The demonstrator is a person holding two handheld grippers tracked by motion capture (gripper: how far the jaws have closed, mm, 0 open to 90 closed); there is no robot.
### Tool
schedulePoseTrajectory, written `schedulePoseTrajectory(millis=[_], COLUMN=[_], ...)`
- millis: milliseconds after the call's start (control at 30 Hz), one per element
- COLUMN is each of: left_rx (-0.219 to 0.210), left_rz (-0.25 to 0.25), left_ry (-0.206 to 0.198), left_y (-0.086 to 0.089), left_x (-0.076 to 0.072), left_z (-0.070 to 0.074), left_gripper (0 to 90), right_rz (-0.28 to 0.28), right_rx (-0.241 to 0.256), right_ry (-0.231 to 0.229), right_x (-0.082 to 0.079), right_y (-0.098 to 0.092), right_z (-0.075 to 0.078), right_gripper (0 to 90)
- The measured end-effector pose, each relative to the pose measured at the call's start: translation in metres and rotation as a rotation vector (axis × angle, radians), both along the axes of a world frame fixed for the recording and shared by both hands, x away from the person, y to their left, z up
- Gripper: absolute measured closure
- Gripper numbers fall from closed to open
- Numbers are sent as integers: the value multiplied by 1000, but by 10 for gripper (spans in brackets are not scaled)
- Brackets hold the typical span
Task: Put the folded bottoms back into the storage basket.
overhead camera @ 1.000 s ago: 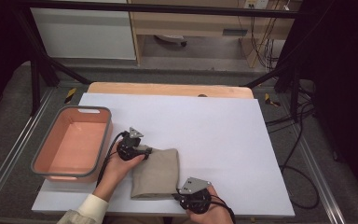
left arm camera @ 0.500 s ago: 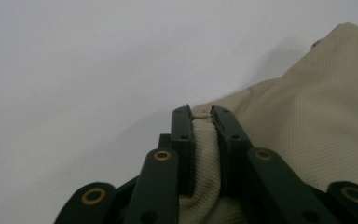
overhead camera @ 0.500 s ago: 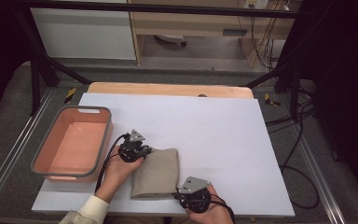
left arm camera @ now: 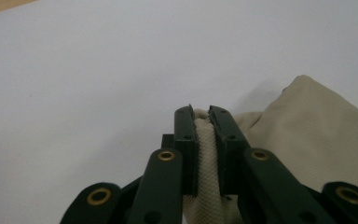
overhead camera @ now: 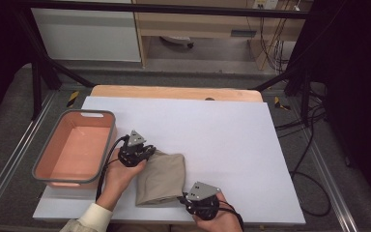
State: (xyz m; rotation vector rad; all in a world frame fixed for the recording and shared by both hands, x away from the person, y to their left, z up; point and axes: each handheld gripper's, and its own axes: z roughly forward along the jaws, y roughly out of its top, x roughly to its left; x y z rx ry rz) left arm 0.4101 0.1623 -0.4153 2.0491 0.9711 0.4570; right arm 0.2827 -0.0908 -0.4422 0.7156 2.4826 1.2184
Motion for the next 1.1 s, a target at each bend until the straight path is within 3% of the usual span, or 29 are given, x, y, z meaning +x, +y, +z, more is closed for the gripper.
schedulePoseTrajectory(millis=[533,733,1100], left_rx=[-6,-21,11], left_rz=[-29,-38,-44], left_ry=[-52,-51,-54], left_y=[-8,-12,-19], left_x=[-9,-6,6], left_z=[20,29,50], left_gripper=[828,828,828], right_rz=[-4,4,22], right_rx=[20,11,44], right_ry=[-3,-17,-1], right_x=[0,1,14], right_y=[-4,-1,-2], right_z=[8,17,34], right_gripper=[837,837,837])
